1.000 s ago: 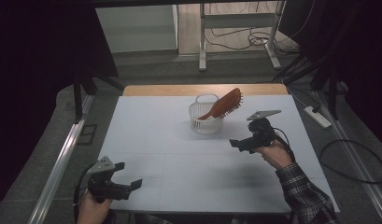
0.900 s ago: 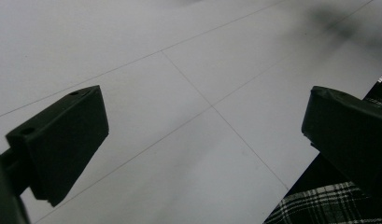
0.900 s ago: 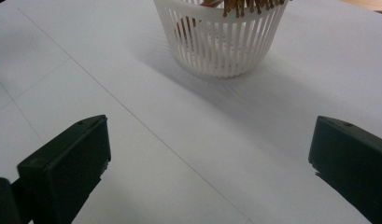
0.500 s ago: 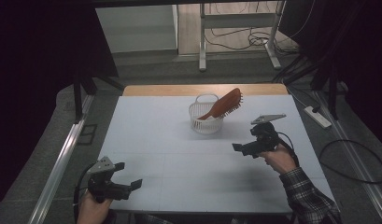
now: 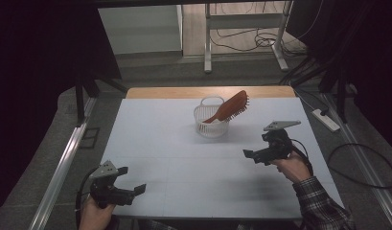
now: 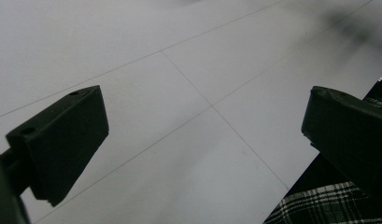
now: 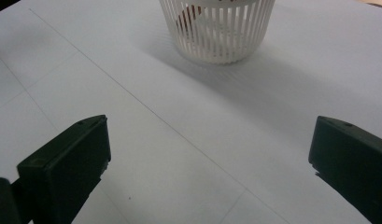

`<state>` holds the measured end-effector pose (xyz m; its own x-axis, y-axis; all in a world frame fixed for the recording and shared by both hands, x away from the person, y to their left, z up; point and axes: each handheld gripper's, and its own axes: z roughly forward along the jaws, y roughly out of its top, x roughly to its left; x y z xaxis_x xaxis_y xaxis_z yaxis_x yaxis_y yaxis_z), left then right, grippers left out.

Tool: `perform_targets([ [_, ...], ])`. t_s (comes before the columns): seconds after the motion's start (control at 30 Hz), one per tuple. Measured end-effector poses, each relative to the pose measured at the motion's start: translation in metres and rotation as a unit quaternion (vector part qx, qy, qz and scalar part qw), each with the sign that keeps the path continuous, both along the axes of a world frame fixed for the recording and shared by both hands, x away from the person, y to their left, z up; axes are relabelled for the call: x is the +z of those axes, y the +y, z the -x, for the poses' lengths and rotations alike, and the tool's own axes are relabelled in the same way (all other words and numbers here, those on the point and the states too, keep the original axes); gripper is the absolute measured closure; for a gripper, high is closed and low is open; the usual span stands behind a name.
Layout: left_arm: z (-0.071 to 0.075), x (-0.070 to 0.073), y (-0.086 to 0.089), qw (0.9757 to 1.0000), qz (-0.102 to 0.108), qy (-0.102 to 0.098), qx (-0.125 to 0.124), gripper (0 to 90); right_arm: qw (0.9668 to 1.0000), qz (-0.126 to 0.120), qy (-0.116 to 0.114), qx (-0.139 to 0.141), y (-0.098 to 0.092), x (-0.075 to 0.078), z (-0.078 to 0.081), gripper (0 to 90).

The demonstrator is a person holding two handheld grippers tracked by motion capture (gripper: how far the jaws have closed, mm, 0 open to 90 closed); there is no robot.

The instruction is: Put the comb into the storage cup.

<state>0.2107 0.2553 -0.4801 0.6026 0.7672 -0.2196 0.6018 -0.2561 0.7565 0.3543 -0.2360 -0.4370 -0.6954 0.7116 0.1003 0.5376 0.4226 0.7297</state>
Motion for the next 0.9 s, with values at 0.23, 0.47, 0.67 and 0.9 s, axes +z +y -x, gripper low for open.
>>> perform_targets([
  [0.23, 0.001, 0.0, 0.001, 1.0, 0.001, -0.004, 0.003, 0.1, 1.0, -0.001, -0.002, -0.002, -0.005, 0.0, 0.007, 0.0],
  [0.47, 0.001, 0.001, 0.001, 1.0, -0.003, -0.006, 0.005, 0.0, 1.0, 0.001, -0.004, 0.001, -0.008, -0.001, 0.013, 0.0],
  [0.67, 0.0, 0.0, 0.001, 1.0, -0.002, -0.003, 0.004, 0.1, 1.0, 0.001, -0.005, 0.001, -0.011, 0.0, 0.019, 0.0],
  [0.9, 0.0, 0.0, 0.001, 1.0, -0.002, -0.003, 0.004, 0.2, 1.0, -0.002, -0.004, 0.0, -0.015, 0.001, 0.024, 0.0],
])
